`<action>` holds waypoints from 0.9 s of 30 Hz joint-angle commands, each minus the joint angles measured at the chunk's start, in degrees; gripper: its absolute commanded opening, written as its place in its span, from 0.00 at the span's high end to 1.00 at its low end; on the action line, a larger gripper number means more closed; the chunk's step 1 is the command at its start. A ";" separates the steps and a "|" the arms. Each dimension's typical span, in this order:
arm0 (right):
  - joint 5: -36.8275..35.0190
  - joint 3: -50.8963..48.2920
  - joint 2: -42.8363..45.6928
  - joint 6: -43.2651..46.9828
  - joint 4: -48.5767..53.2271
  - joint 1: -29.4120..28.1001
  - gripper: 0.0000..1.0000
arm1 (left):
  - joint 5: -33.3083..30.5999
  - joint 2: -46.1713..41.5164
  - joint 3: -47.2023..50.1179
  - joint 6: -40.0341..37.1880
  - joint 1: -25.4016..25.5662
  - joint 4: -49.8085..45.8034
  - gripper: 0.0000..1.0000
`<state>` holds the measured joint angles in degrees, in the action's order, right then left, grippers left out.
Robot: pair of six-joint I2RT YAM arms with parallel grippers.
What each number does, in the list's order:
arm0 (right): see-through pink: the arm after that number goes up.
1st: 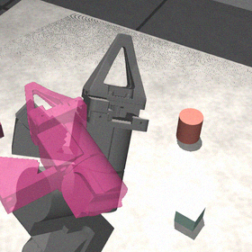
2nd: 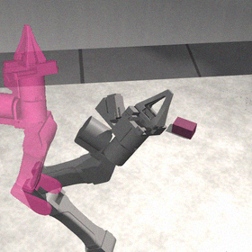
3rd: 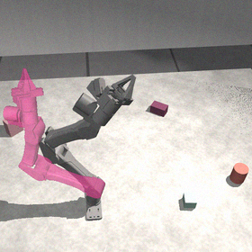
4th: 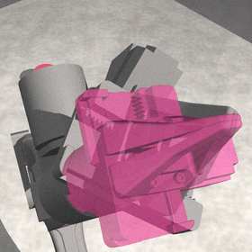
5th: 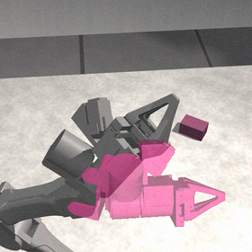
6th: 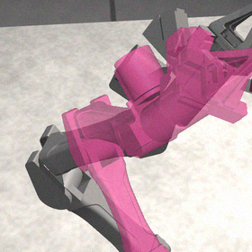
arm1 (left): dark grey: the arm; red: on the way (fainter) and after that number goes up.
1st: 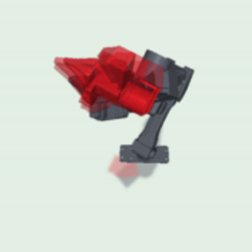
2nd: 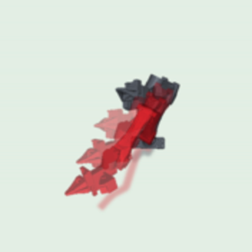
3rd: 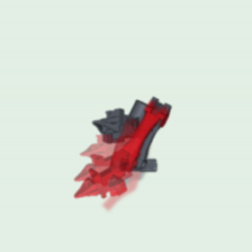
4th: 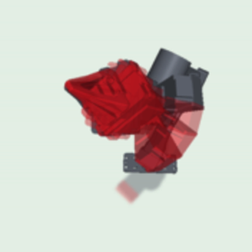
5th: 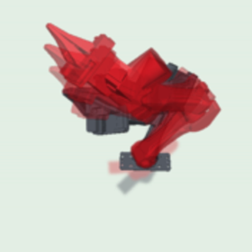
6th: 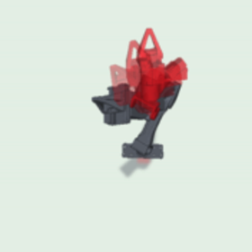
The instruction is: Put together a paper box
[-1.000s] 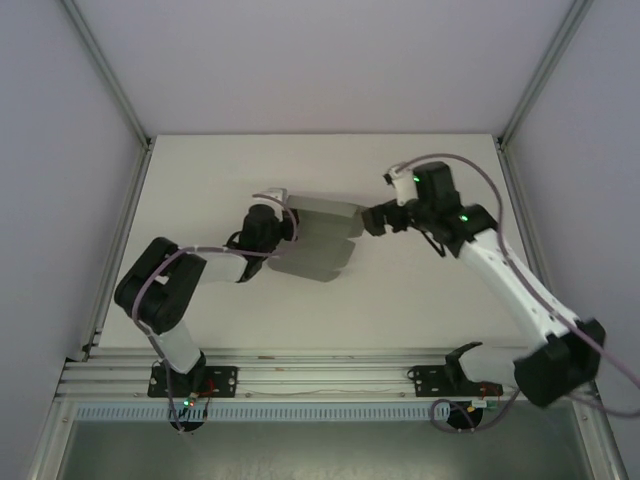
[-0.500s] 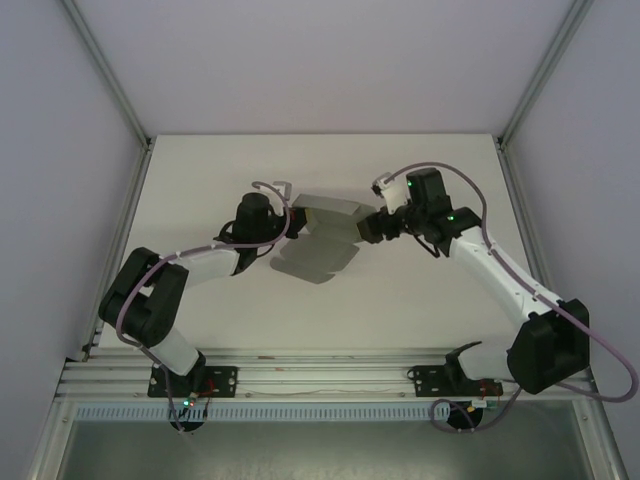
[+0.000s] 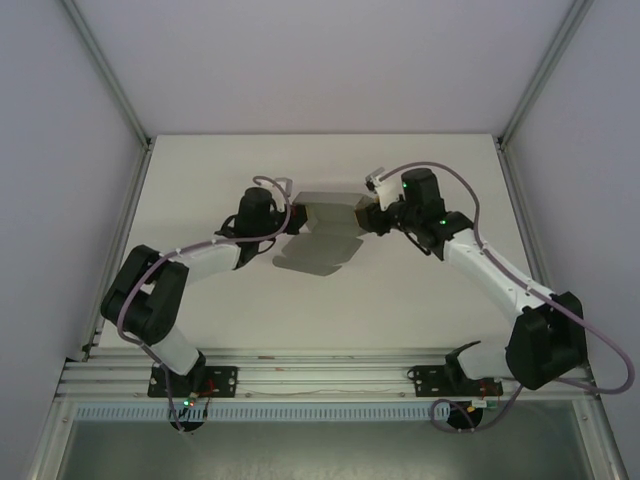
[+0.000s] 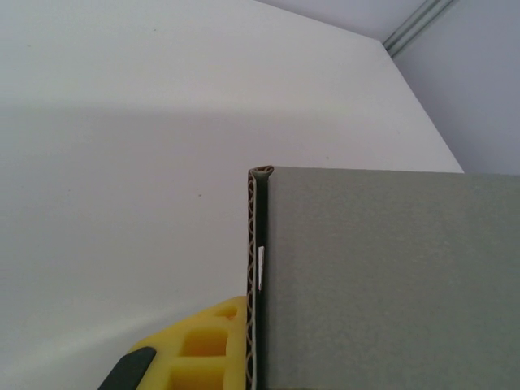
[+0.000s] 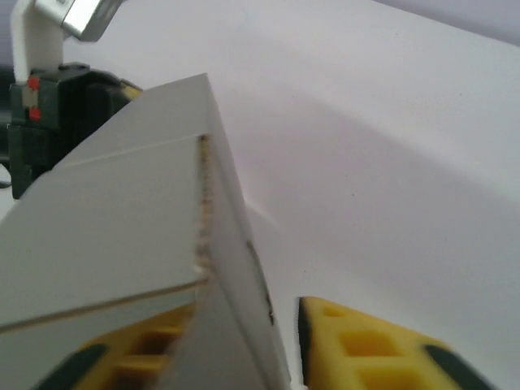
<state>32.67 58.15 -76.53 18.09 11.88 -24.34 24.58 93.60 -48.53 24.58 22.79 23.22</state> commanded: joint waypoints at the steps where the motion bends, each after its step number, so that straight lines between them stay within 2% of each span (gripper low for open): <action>1: -3.30 -0.62 0.36 -0.13 -4.63 -1.49 0.83 | -5.04 1.17 -3.52 0.54 0.46 -5.16 1.00; 6: -10.79 -2.92 2.34 0.15 -6.86 -4.26 1.00 | -21.84 3.04 -6.88 3.20 1.22 -14.43 1.00; 10: -11.95 -4.60 3.52 -0.50 -8.10 -5.25 1.00 | -35.97 4.94 -10.84 8.31 1.40 -24.81 1.00; 14: -11.40 -5.36 3.36 -0.72 -9.02 -5.71 1.00 | -41.24 6.57 -13.31 9.54 1.34 -29.71 1.00; 17: -11.15 -5.55 2.86 -1.53 -9.97 -5.73 1.00 | -37.94 6.21 -12.51 7.42 1.71 -26.69 1.00; 21: -8.34 -5.53 1.91 -1.60 -10.02 -5.78 1.00 | -21.81 2.82 -5.96 0.12 2.26 -9.51 0.99; 23: -8.05 -6.29 1.93 -1.92 -11.08 -5.68 1.00 | -15.86 1.32 -4.12 -1.24 2.24 -4.30 0.87; 26: -7.23 -7.27 2.84 -1.98 -12.26 -5.55 1.00 | -13.29 -0.40 -2.97 -1.68 2.08 -2.40 0.75; 27: -6.77 -7.65 3.26 -2.15 -12.70 -5.46 1.00 | -13.50 -0.87 -2.79 -1.64 2.09 -2.72 0.74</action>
<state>24.43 51.42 -76.07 17.15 1.89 -29.87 9.06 95.48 -52.16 25.17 25.63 15.46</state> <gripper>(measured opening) 0.066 0.246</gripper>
